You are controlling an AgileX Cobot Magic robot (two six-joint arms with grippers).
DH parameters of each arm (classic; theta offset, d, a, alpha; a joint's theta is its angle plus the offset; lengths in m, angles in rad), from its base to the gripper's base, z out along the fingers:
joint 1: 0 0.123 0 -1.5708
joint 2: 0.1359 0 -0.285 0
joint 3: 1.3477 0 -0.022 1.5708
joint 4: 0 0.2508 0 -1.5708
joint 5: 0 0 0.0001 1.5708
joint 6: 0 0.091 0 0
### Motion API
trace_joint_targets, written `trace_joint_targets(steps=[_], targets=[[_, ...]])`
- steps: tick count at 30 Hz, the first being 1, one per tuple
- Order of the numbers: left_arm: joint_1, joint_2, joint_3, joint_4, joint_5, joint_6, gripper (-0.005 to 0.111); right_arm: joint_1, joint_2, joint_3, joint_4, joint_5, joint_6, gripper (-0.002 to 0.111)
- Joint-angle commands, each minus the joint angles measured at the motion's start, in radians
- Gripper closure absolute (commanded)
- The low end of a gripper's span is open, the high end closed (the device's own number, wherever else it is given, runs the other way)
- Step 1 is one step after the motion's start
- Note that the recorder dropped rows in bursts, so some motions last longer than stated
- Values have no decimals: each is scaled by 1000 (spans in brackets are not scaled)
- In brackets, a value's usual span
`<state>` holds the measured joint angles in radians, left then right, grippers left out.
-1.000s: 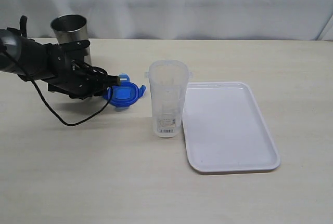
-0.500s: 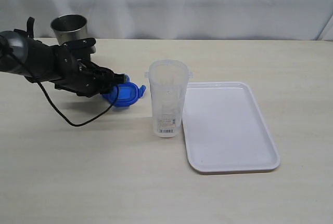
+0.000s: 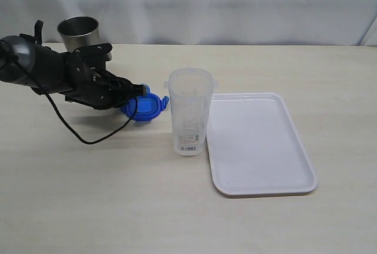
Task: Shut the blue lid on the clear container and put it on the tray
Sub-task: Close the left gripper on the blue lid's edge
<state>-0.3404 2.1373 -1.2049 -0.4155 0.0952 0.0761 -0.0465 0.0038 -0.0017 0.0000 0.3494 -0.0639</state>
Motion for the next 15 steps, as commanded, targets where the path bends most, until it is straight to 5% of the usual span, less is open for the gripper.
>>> trace_joint_targets(steps=[1, 15], targets=[[-4, 0, -8, -7, 34, -1, 83, 2, -4, 2, 0, -3, 0, 104], [-4, 4, -8, -11, 23, -1, 83, 2, -4, 2, 0, -3, 0, 104]])
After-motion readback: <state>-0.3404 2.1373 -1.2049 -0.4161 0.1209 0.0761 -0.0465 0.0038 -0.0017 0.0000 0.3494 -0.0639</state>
